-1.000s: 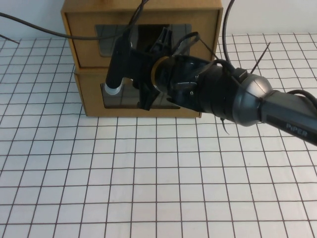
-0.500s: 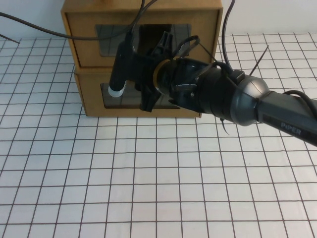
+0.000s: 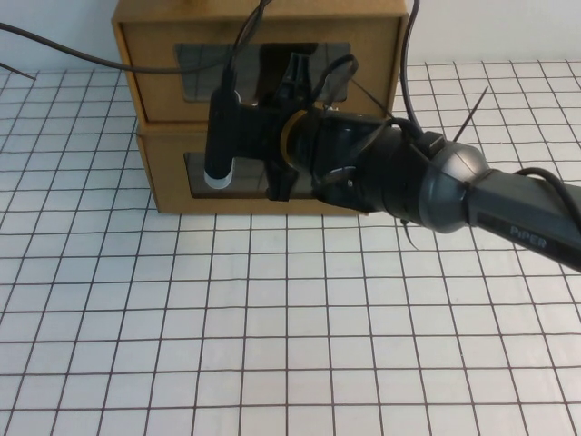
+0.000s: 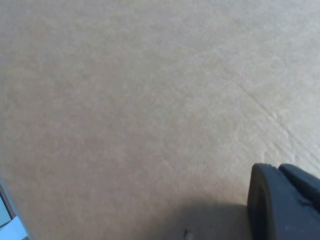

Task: Open the shoe box
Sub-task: 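Pull the top drawer of the cardboard box fully open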

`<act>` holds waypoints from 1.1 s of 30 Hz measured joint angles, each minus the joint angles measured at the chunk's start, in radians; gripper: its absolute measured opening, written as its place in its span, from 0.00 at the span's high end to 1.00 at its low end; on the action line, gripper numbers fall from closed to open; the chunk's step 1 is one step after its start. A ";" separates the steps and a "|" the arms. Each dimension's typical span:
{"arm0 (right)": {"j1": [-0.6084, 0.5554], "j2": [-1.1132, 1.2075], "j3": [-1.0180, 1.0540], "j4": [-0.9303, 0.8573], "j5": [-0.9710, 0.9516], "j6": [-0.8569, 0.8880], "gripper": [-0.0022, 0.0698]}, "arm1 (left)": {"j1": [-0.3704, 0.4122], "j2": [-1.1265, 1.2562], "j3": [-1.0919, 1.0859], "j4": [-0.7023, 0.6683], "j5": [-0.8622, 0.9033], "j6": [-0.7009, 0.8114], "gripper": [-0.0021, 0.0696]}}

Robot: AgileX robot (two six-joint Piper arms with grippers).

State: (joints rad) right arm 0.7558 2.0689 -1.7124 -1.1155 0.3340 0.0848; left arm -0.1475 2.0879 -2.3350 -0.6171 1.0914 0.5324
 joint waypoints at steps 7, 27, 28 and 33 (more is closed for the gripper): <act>0.002 0.002 0.000 -0.123 0.015 0.000 0.74 | 0.000 0.000 0.000 0.000 0.004 0.000 0.97; 0.061 0.008 0.035 -0.202 0.158 0.000 0.96 | 0.000 0.000 0.000 0.000 0.012 -0.002 0.97; 0.066 0.000 0.048 -0.202 0.173 0.000 0.96 | 0.000 0.000 0.000 0.000 0.012 -0.002 0.97; 0.103 -0.040 0.159 -0.181 0.208 0.045 0.98 | 0.000 0.000 0.000 0.000 0.012 -0.004 0.97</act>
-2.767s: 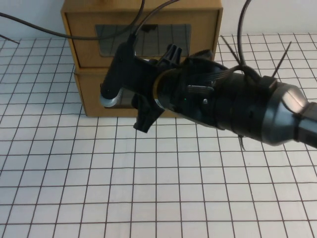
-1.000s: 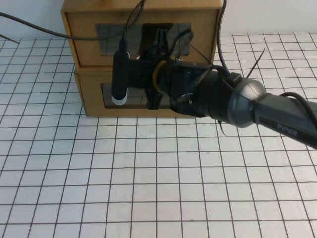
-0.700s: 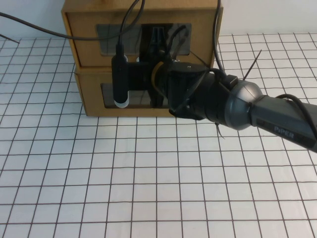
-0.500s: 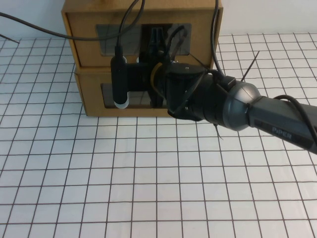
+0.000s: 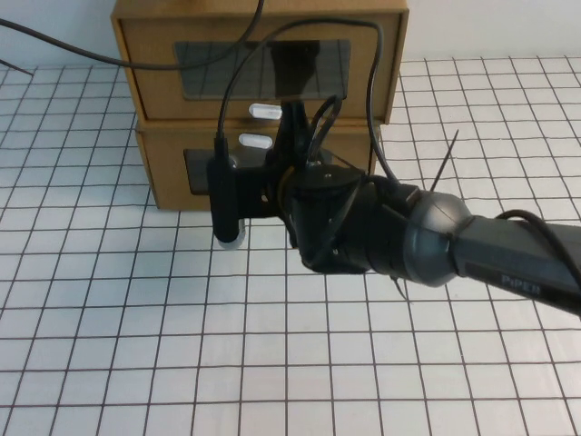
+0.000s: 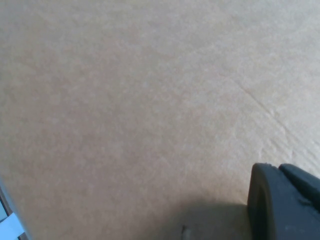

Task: Open the shoe box
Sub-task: 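Pull the top drawer of the cardboard box fully open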

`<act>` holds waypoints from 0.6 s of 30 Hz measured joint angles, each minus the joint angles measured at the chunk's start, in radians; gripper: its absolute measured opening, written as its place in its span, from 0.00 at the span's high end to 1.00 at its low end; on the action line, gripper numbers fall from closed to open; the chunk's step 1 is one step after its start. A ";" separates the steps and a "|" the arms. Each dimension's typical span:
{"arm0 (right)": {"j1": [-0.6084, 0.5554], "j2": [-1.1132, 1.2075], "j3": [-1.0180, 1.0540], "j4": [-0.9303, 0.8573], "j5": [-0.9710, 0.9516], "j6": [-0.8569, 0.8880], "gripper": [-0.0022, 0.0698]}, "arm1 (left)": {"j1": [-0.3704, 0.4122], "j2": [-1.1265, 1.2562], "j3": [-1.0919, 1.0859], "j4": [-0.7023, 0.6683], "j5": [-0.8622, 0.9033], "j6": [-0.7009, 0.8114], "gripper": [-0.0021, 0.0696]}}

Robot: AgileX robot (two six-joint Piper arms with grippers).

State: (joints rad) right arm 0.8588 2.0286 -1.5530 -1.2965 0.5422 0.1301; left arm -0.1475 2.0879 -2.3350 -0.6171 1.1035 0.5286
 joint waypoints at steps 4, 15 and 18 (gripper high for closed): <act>0.032 -0.062 0.078 -0.001 0.000 0.048 0.98 | 0.000 0.000 0.000 0.000 0.000 -0.002 0.97; 0.020 -0.114 0.113 -0.162 -0.091 0.330 0.86 | 0.000 0.000 0.000 0.000 0.017 -0.002 0.97; 0.015 -0.114 0.113 -0.185 -0.136 0.345 0.74 | 0.000 0.000 -0.001 0.000 0.017 -0.002 0.97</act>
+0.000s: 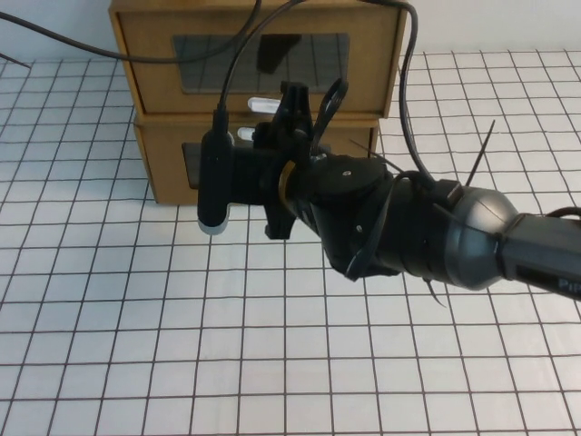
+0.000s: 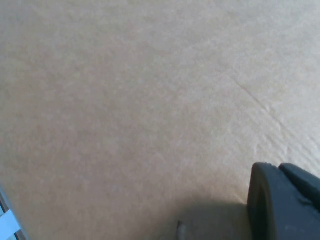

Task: Open the shoe box
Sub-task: 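Pull the top drawer of the cardboard box fully open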

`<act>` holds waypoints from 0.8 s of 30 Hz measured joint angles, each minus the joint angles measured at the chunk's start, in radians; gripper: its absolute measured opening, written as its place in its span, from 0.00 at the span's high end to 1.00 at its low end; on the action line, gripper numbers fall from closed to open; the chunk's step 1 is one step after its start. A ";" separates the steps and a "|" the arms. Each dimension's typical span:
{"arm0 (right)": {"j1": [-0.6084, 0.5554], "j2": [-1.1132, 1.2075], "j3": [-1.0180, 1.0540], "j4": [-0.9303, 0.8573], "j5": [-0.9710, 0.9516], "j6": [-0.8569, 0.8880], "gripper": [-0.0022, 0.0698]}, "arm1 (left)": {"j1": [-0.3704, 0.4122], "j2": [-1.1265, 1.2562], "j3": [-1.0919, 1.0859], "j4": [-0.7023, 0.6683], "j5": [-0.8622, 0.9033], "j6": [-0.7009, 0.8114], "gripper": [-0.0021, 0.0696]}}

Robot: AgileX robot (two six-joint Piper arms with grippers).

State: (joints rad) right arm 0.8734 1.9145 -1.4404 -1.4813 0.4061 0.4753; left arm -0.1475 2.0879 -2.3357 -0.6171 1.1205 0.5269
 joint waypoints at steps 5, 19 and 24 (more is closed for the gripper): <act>-0.010 0.034 -0.062 -0.034 0.006 0.043 0.66 | 0.000 -0.002 0.000 0.000 0.002 0.000 0.97; -0.055 0.124 -0.196 -0.040 0.031 0.043 0.65 | 0.000 -0.002 0.000 0.000 0.002 0.000 0.97; -0.055 0.141 -0.203 -0.040 0.033 0.030 0.66 | 0.000 -0.002 0.000 0.000 0.002 0.000 0.97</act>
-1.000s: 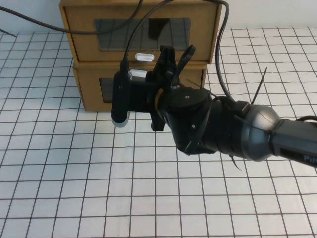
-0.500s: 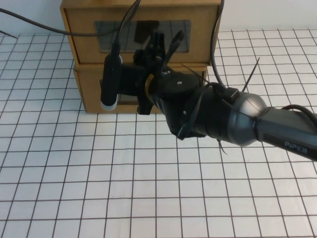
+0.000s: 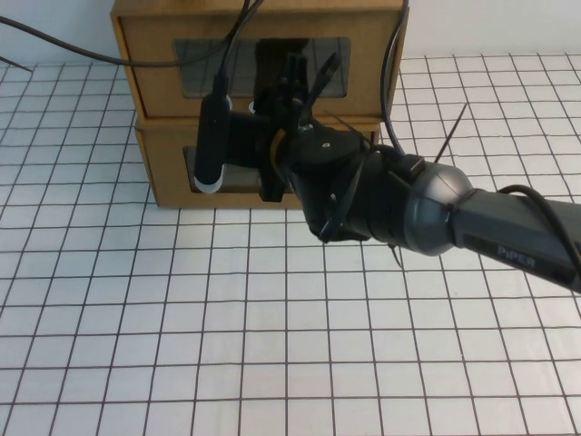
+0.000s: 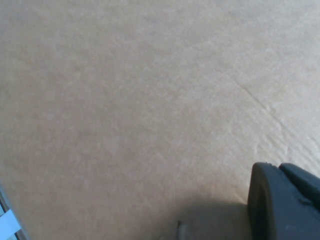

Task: Open the shoe box
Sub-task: 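Pull the top drawer of the cardboard box fully open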

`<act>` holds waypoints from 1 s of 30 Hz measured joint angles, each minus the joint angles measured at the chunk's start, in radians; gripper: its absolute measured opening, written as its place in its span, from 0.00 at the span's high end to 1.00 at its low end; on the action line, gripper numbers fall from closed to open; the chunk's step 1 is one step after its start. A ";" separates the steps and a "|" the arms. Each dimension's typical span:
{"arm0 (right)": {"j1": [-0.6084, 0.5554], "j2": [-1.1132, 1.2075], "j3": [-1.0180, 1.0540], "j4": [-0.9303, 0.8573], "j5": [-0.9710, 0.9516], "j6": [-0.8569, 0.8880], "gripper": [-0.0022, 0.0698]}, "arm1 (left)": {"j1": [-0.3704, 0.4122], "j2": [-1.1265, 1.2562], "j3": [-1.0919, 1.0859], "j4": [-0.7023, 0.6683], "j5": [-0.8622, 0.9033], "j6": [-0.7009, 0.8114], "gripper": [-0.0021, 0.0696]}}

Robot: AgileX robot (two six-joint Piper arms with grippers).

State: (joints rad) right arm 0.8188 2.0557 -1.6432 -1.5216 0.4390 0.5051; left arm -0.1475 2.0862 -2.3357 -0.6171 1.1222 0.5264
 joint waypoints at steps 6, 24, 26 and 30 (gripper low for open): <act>0.000 0.022 0.000 0.000 0.008 -0.003 0.68 | 0.000 0.000 0.000 0.000 0.002 0.000 0.97; 0.000 0.032 0.000 -0.119 0.034 -0.003 0.83 | 0.000 0.000 0.000 0.003 0.004 0.000 0.97; 0.000 0.032 0.000 -0.127 0.040 -0.003 0.87 | 0.000 0.000 0.000 0.003 0.006 0.000 0.97; 0.000 0.033 0.000 -0.133 0.048 -0.003 0.95 | 0.000 0.000 0.000 0.003 0.013 0.000 0.97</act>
State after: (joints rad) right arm 0.8188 2.0886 -1.6432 -1.6551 0.4866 0.5016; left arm -0.1475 2.0862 -2.3357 -0.6138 1.1348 0.5264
